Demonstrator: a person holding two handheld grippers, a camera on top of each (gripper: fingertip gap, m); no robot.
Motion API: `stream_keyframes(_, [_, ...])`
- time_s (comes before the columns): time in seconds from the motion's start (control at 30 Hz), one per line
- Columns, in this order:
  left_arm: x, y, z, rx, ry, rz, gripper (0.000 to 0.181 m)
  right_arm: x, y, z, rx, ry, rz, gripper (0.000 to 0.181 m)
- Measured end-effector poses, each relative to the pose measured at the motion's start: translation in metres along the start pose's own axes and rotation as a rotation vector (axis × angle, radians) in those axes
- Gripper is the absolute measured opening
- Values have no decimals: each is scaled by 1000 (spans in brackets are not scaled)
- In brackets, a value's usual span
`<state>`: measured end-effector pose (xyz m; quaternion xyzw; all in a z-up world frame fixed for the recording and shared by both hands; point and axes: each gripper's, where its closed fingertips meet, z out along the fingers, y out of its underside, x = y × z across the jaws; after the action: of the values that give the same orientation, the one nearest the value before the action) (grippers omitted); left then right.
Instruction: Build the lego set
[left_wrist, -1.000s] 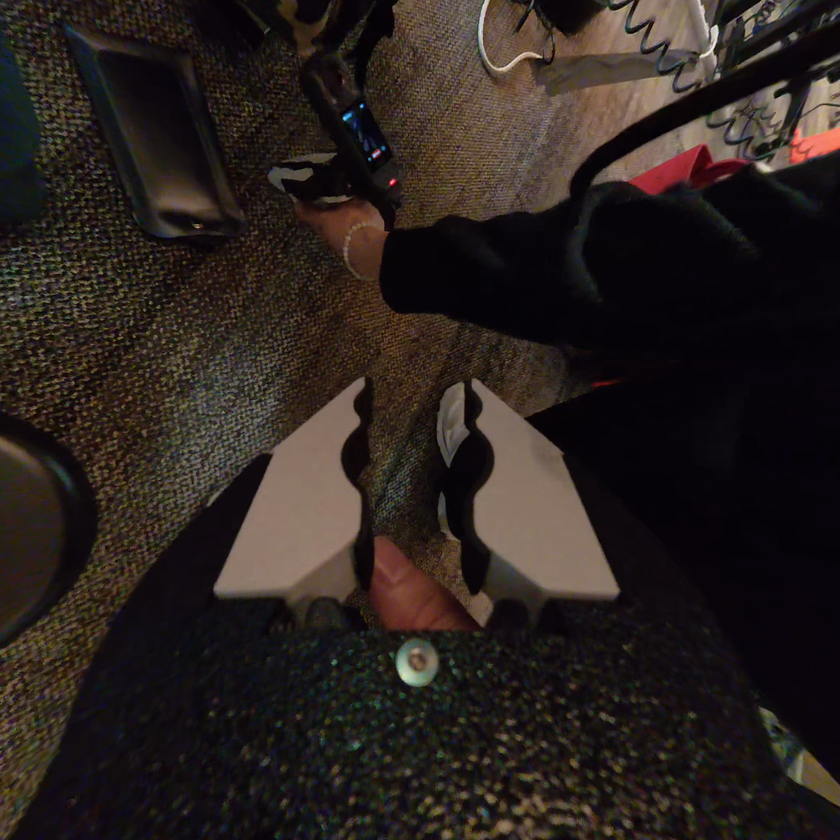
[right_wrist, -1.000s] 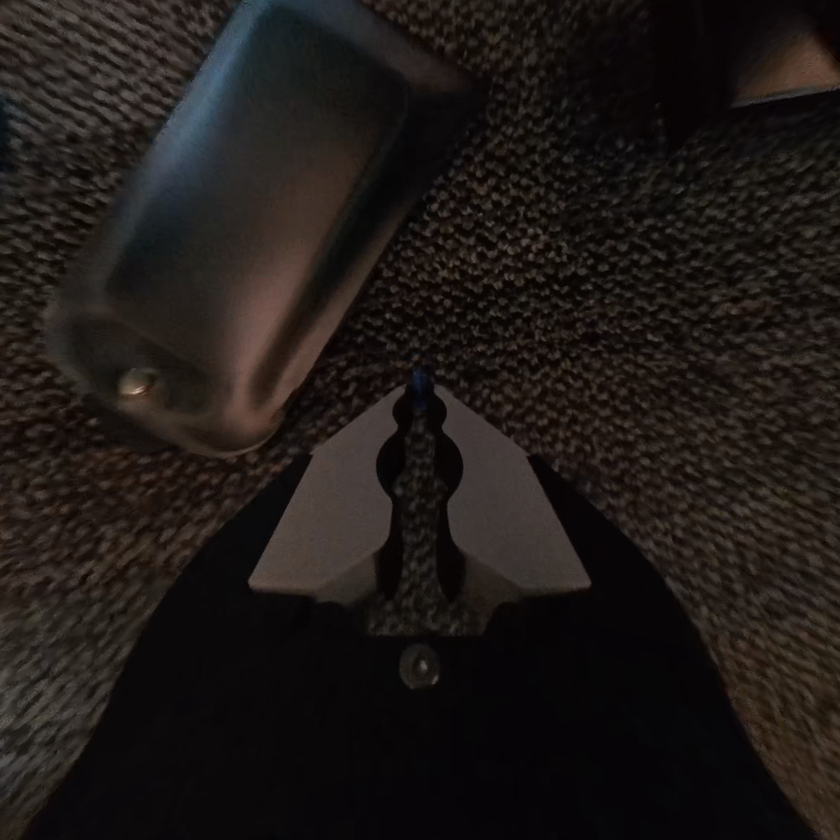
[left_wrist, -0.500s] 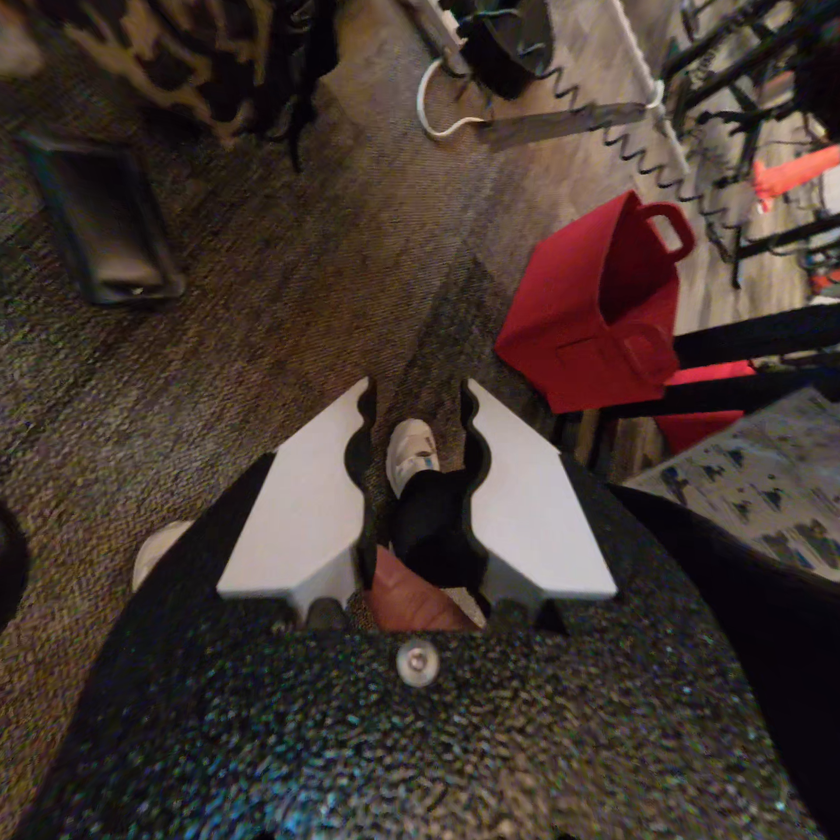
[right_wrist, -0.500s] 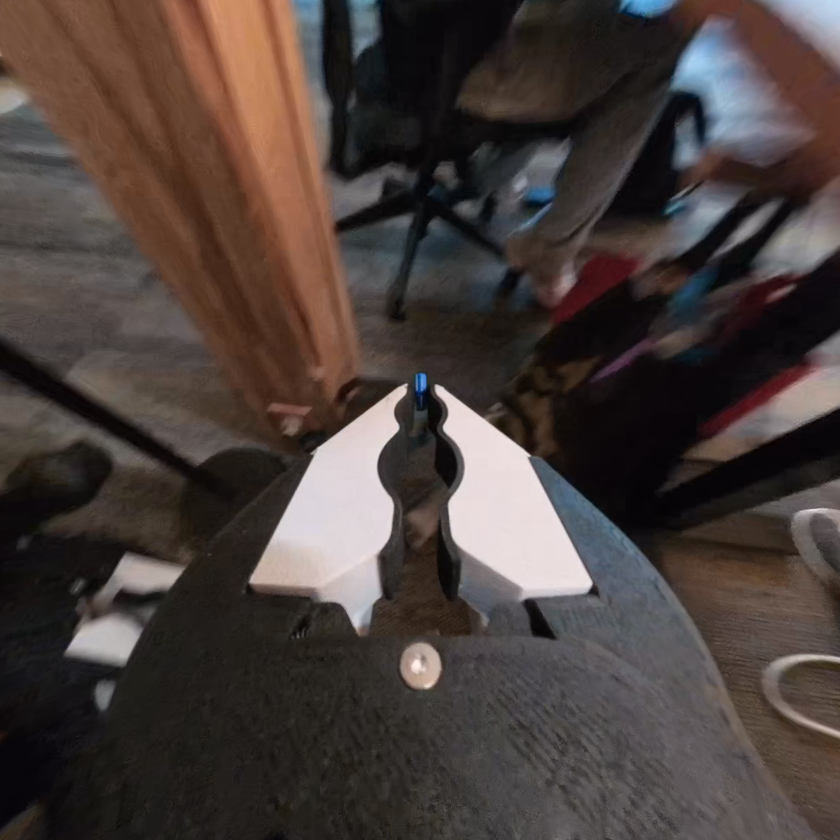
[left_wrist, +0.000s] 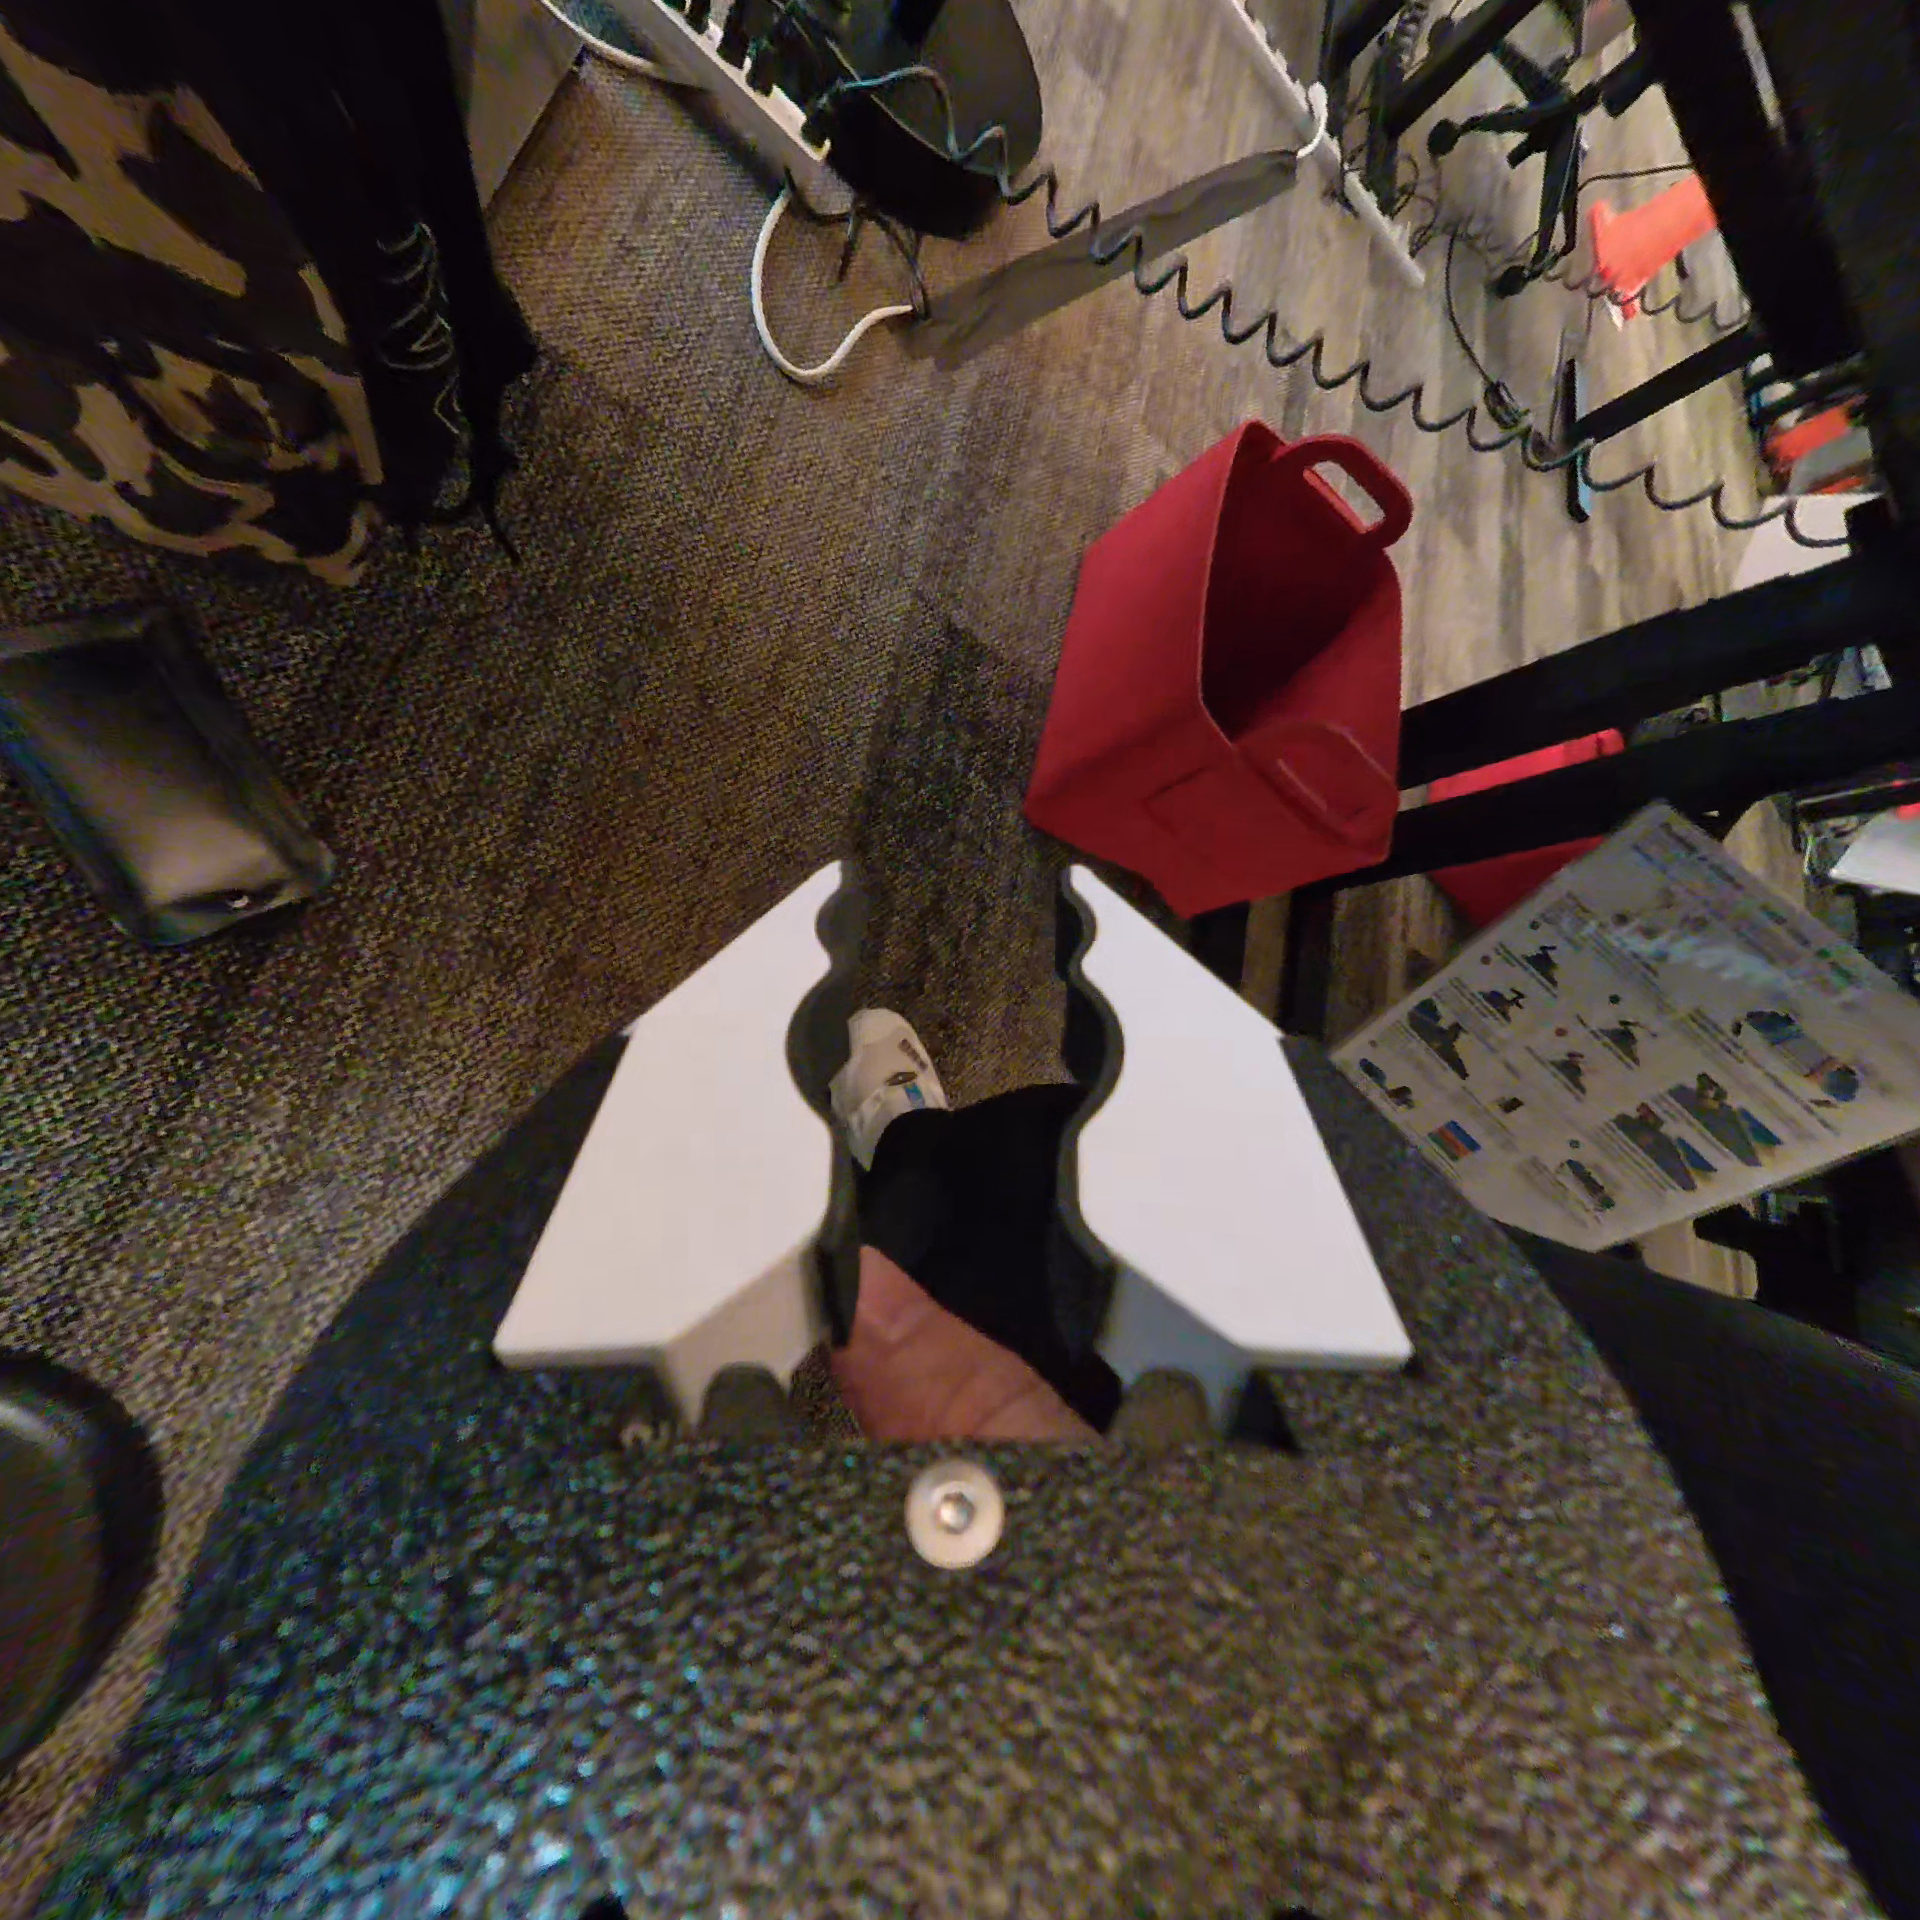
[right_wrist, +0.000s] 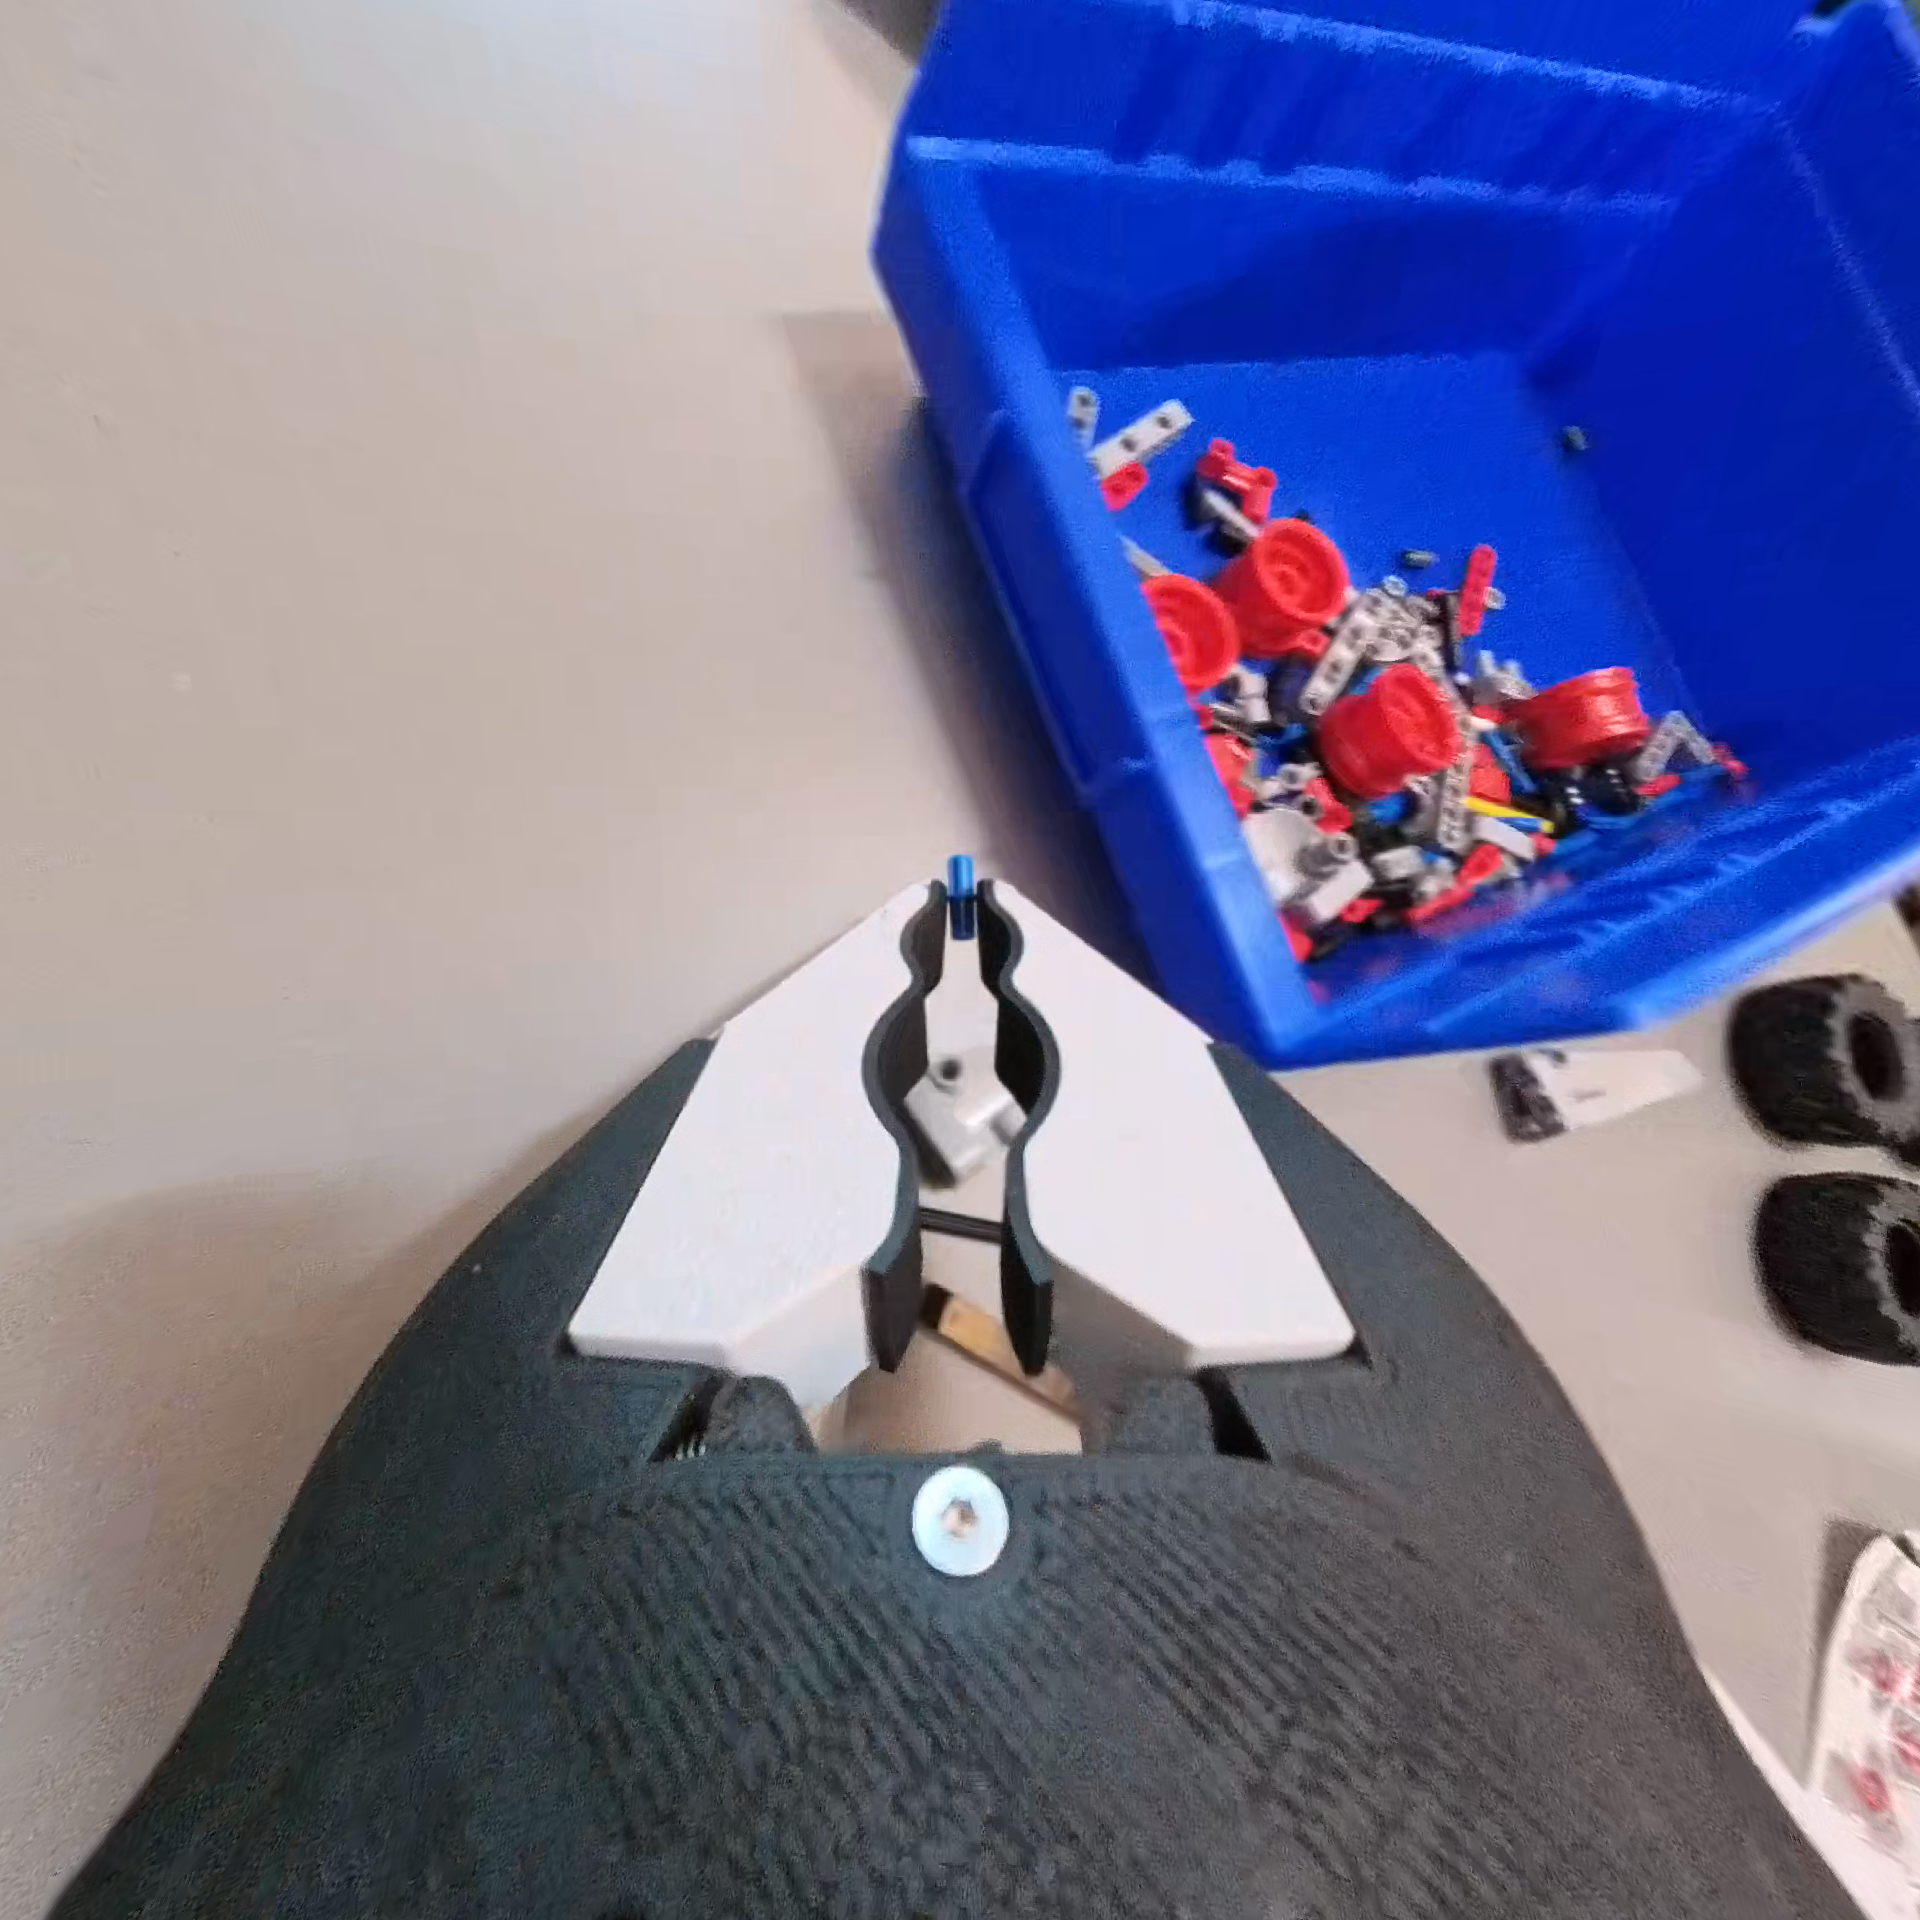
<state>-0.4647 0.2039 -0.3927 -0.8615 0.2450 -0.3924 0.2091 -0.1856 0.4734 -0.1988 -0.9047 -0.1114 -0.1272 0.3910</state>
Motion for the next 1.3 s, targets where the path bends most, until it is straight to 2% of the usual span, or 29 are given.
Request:
stream_keyframes(0.2, [-8, 1, 3, -24, -23, -32, 36, 9, 13, 9, 6, -67, -8, 5])
stream_keyframes(0.43, [4, 2, 8, -39, -9, -31, 36, 16, 21, -7, 72, -123, 118, 16])
stream_keyframes(0.53, [4, -3, 6, -24, -16, -26, 36, 29, 20, -41, 167, -78, 208, 23])
stream_keyframes(0.63, [2, -4, 8, -20, -2, -13, 38, 19, 48, -83, 163, -81, 278, 42])
stream_keyframes(0.73, [8, 2, 18, -47, 78, 39, 42, -14, 94, -135, 138, -58, 272, 64])
stream_keyframes(0.8, [15, 16, 28, -107, 150, 68, 50, -52, 136, -174, 97, -53, 314, 75])
stream_keyframes(0.9, [25, 66, 42, -329, 276, 92, 106, -140, 217, -228, 2, -130, 480, 90])
stream_keyframes(1.0, [9, 120, 42, -525, 216, 225, 111, -227, 310, -268, -117, -128, 722, 90])
stream_keyframes(1.07, [7, 152, 34, -621, 235, 277, 118, -278, 366, -293, -216, -78, 852, 93])
stream_keyframes(1.23, [3, 214, 18, -762, 219, 345, 125, -387, 488, -358, -510, 71, 950, 101])
stream_keyframes(1.3, [5, 239, 13, -823, 236, 387, 129, -425, 526, -388, -623, 128, 1003, 100])
